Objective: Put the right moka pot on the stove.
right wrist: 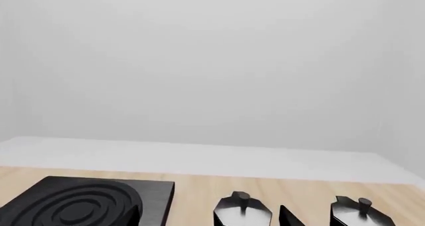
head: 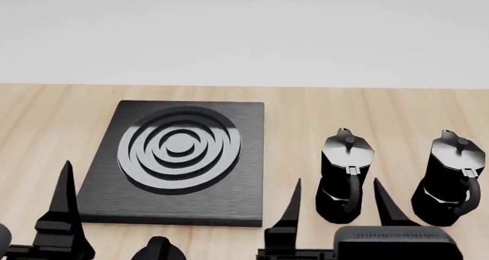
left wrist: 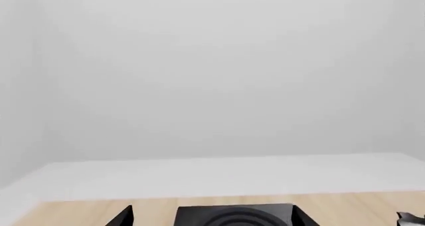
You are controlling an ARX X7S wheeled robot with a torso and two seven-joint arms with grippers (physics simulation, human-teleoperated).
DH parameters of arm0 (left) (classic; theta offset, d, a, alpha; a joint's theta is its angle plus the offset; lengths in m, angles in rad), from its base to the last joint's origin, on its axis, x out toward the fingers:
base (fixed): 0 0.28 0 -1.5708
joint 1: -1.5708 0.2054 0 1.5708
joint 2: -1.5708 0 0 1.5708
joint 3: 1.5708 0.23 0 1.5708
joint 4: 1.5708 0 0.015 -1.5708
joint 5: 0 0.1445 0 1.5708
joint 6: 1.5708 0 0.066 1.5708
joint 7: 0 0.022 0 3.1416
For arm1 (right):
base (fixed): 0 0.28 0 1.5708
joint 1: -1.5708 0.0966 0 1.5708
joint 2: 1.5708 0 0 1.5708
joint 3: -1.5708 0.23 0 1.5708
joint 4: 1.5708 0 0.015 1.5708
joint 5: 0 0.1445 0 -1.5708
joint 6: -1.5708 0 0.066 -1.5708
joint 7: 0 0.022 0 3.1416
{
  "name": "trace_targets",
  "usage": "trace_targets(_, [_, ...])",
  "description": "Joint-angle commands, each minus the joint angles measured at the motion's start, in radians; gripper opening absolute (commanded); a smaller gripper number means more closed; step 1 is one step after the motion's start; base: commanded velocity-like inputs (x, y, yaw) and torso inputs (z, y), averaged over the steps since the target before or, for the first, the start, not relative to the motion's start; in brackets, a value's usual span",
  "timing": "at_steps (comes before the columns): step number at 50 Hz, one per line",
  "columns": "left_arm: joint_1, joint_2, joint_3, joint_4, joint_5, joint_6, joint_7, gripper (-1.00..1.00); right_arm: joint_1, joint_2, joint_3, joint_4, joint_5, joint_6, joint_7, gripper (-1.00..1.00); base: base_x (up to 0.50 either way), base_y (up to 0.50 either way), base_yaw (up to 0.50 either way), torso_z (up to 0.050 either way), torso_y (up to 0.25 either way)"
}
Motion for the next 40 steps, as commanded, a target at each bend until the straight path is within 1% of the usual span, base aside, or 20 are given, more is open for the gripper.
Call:
trace_targets(1, [0.006, -0.016, 0.012, 0.013, 0.008, 0.024, -0.014, 1.0, -0.001, 0.0, -0.014, -0.003, -0.012, -0.001, 0.008, 1.0, 0.0, 0.0, 0.0, 0.0, 0.0])
trace_targets(3, [0.0, -0.015, 0.005, 0.008, -0.014, 0.014, -0.015, 1.0, -0.003, 0.002, -0.014, -0.009, -0.011, 0.0, 0.008, 1.0, 0.0, 0.0, 0.0, 0.0, 0.0])
trace_targets(5, [0.0, -0.021, 0.024, 0.006, 0.011, 0.021, -0.018, 1.0, -0.005, 0.003, -0.013, -0.009, -0.009, -0.004, 0.007, 1.0, 0.0, 0.0, 0.0, 0.0, 0.0])
trace_targets(14, [0.003, -0.03, 0.038, 0.004, 0.012, 0.026, -0.026, 1.0, -0.013, 0.006, -0.012, -0.004, -0.009, -0.016, 0.007, 1.0, 0.0, 0.0, 0.0, 0.0, -0.089])
trace_targets(40, [0.005, -0.045, 0.043, -0.005, -0.008, 0.051, -0.042, 1.0, -0.017, 0.016, -0.018, -0.009, -0.01, -0.019, 0.013, 1.0, 0.0, 0.0, 0.0, 0.004, -0.169])
